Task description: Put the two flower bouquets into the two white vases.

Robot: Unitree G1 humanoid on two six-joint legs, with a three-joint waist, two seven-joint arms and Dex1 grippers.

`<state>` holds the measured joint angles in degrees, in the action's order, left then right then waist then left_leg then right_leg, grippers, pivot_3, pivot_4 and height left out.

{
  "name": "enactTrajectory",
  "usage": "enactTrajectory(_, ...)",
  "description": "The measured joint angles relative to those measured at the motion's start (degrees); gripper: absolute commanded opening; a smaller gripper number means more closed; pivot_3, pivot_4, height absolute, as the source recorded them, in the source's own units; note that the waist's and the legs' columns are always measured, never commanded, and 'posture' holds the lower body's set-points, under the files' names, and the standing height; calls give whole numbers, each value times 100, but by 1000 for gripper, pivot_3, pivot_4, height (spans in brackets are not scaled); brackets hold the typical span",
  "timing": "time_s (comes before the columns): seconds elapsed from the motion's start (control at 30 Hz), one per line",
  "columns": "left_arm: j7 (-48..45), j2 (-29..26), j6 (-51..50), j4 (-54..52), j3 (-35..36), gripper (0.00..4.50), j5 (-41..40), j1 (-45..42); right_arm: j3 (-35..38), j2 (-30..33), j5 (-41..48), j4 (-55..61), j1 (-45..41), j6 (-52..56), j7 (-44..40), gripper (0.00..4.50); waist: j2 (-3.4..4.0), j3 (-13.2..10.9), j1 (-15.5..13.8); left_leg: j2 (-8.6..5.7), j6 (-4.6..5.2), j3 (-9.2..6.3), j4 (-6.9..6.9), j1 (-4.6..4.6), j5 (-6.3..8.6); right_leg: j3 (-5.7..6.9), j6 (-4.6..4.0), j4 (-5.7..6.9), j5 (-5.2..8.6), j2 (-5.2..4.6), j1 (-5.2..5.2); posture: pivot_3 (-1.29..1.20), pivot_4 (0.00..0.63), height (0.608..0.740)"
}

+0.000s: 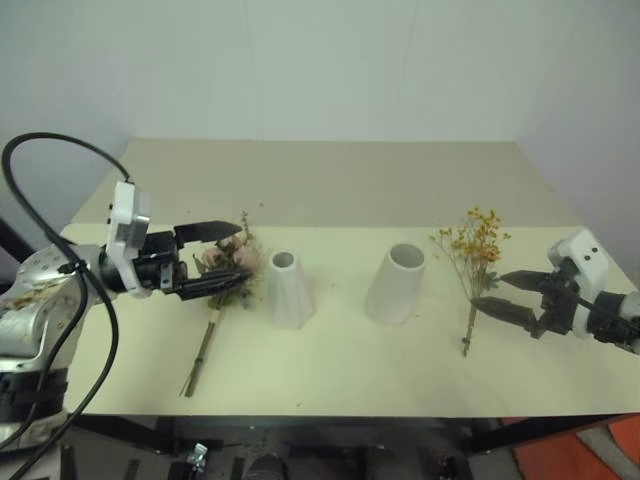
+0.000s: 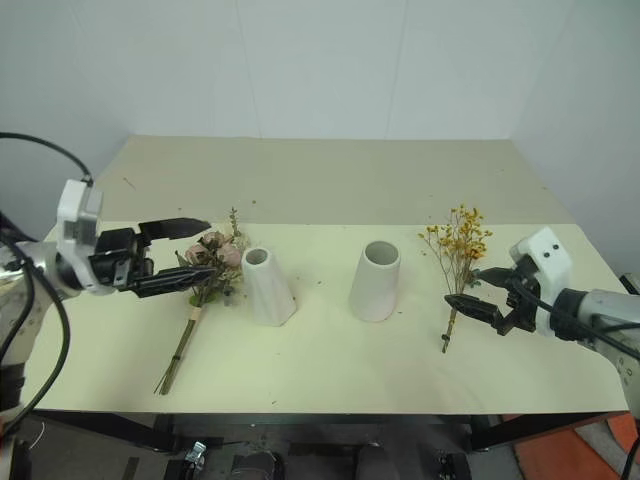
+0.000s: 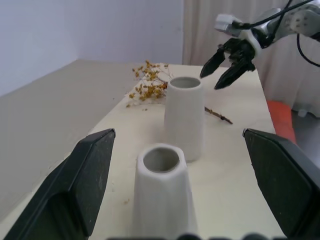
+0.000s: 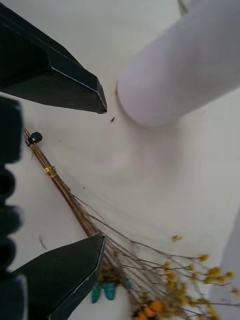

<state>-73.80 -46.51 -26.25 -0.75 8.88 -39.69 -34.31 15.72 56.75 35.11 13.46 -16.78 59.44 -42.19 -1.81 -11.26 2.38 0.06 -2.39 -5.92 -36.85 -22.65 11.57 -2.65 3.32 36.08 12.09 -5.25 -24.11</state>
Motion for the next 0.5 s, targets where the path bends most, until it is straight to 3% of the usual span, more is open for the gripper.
enactTrajectory(0.27,-509,584,428,962,-654,4477,472,-933,-643,-485,-166,-1223,-1681,2253,1055,4500,0,0,18,0,3,-1,1,-13,1,0,-14,-2,-10,1,-13,0,150,740)
enactTrajectory(0.47,-673,891,655,1400,-765,4477,696,-1272,-1349,-767,-603,-2147,-2315,2470,1288,4500,0,0,12,-2,3,-1,0,-18,1,1,-9,-3,-9,-1,-17,0,150,740)
enactTrajectory(0.5,-681,924,670,1412,-765,4497,706,-1302,-1444,-811,-677,-2271,-2345,2438,1290,4319,0,0,12,-2,3,-1,0,-19,1,1,-9,-3,-9,-1,-17,0,150,740)
